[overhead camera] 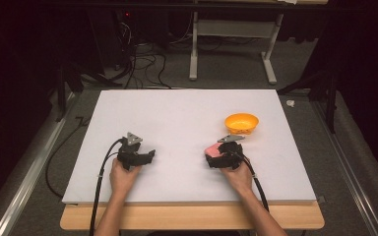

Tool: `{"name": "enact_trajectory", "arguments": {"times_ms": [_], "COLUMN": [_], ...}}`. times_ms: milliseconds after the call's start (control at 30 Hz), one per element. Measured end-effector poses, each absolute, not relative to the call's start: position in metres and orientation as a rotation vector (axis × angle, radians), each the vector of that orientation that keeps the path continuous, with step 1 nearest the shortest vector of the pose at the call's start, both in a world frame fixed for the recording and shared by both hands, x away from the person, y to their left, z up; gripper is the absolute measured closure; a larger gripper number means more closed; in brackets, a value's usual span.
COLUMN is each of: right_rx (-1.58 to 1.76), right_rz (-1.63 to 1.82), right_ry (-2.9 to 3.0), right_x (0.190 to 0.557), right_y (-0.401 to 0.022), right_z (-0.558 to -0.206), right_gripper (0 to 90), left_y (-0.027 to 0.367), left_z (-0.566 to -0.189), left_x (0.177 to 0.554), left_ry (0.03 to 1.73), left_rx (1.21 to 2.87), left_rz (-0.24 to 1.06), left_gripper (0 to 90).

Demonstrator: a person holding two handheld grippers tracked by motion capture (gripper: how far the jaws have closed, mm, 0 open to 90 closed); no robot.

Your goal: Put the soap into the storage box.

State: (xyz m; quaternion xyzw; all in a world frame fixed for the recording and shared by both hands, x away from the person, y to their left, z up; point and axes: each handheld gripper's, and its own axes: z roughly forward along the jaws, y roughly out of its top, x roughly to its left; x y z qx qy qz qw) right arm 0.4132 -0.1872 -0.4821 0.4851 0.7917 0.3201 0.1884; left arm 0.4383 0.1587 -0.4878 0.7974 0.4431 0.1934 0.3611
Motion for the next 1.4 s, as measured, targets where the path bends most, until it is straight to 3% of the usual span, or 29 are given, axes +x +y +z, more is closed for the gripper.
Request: {"name": "enact_trajectory", "arguments": {"times_ms": [1400], "right_rx": [1.372], "right_rz": [0.98], "right_ry": [2.222], "right_x": [0.4], "right_y": [-0.206], "right_z": [-0.465], "right_gripper": [13.8], "left_y": [0.159], "left_z": [-0.488], "left_x": [0.438], "left_ry": [1.142], "left_rx": [2.055], "left_rz": [0.498], "left_gripper": [28.1]}}
